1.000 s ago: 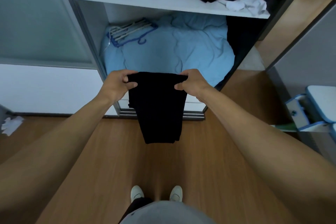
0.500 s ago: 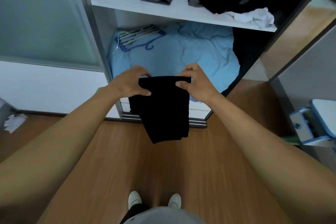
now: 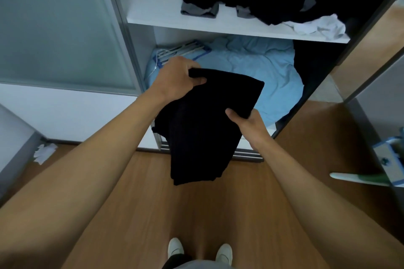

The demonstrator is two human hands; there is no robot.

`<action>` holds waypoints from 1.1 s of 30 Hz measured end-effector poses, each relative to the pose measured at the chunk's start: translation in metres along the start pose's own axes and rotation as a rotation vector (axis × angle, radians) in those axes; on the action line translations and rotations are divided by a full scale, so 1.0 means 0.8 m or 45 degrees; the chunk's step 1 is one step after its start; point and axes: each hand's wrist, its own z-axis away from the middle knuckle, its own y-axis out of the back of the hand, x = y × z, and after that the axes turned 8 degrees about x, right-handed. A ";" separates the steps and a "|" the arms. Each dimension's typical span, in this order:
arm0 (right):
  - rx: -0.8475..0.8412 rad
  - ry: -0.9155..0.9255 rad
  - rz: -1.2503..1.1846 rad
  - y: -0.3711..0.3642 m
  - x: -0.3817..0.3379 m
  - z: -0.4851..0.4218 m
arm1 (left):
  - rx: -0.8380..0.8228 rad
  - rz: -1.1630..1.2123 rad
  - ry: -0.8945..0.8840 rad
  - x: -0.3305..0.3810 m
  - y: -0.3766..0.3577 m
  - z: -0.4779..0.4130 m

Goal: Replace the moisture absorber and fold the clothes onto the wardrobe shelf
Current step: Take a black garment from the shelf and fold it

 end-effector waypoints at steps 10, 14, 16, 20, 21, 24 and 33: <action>-0.208 -0.596 -0.661 -0.014 -0.035 -0.001 | 0.520 0.461 0.844 -0.126 -0.051 0.143; -0.324 -0.690 -0.736 -0.009 -0.032 -0.004 | 0.031 0.921 1.055 -0.146 -0.071 0.160; -0.399 -0.719 -0.774 -0.010 -0.033 -0.007 | 0.015 1.082 1.016 -0.152 -0.075 0.156; -0.467 -0.769 -0.864 -0.009 -0.036 -0.013 | 0.088 1.241 1.063 -0.148 -0.086 0.153; -0.459 -0.776 -0.885 -0.007 -0.037 -0.014 | 0.107 1.295 1.094 -0.144 -0.089 0.152; -0.421 -0.775 -0.942 0.002 -0.039 -0.017 | 0.119 1.431 1.200 -0.134 -0.097 0.145; -0.387 -0.758 -0.959 0.012 -0.023 -0.015 | -0.020 1.095 1.226 -0.105 -0.129 0.129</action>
